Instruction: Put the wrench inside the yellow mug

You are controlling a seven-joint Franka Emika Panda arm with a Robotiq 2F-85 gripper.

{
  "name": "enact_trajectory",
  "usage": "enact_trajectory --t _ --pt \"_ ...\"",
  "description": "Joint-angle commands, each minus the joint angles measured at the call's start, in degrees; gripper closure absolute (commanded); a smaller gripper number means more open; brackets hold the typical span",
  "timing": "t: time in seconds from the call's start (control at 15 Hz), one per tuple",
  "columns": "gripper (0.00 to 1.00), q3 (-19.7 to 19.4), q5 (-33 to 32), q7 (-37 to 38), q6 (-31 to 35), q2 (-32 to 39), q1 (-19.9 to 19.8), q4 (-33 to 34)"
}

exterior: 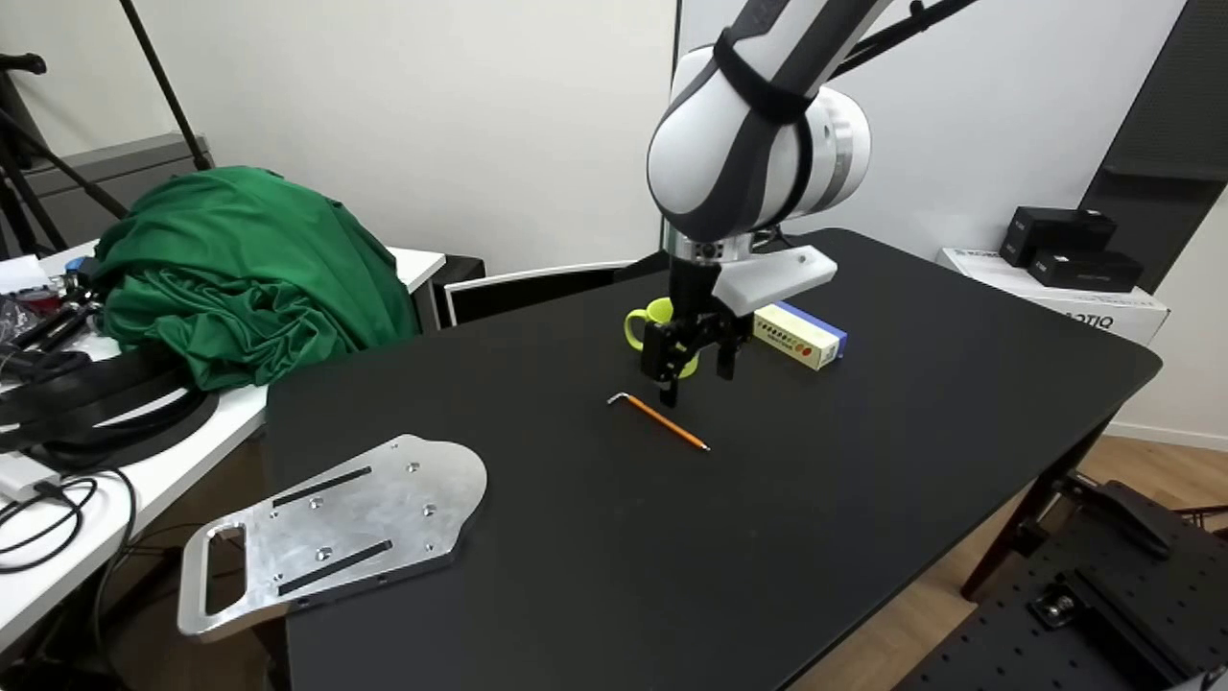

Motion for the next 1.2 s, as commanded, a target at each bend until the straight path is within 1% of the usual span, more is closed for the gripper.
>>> enact_trajectory --t 0.0,0.07,0.13,0.27,0.53,0.6,0.8,0.93,1.13 --pt "0.0 -0.14 0.76 -1.46 4.45 4.75 -1.21 1.14" --pt "0.0 -0.44 0.07 -0.87 4.58 5.64 -1.24 1.43" --pt "0.0 -0.05 0.1 -0.67 3.84 3.78 -1.01 0.23" --pt "0.0 -0.23 0.03 -0.76 4.51 5.36 -1.21 0.57" --pt "0.0 -0.25 0.02 -0.77 4.53 5.63 -1.23 0.9" --pt "0.0 -0.43 -0.17 -0.19 5.87 6.12 -1.01 0.75" --pt "0.0 -0.15 0.68 0.79 6.1 6.94 -0.83 0.25" --pt "0.0 0.38 1.83 0.16 7.99 7.03 -1.19 -0.7" --pt "0.0 -0.65 0.14 0.91 10.4 8.39 -0.65 -1.16"
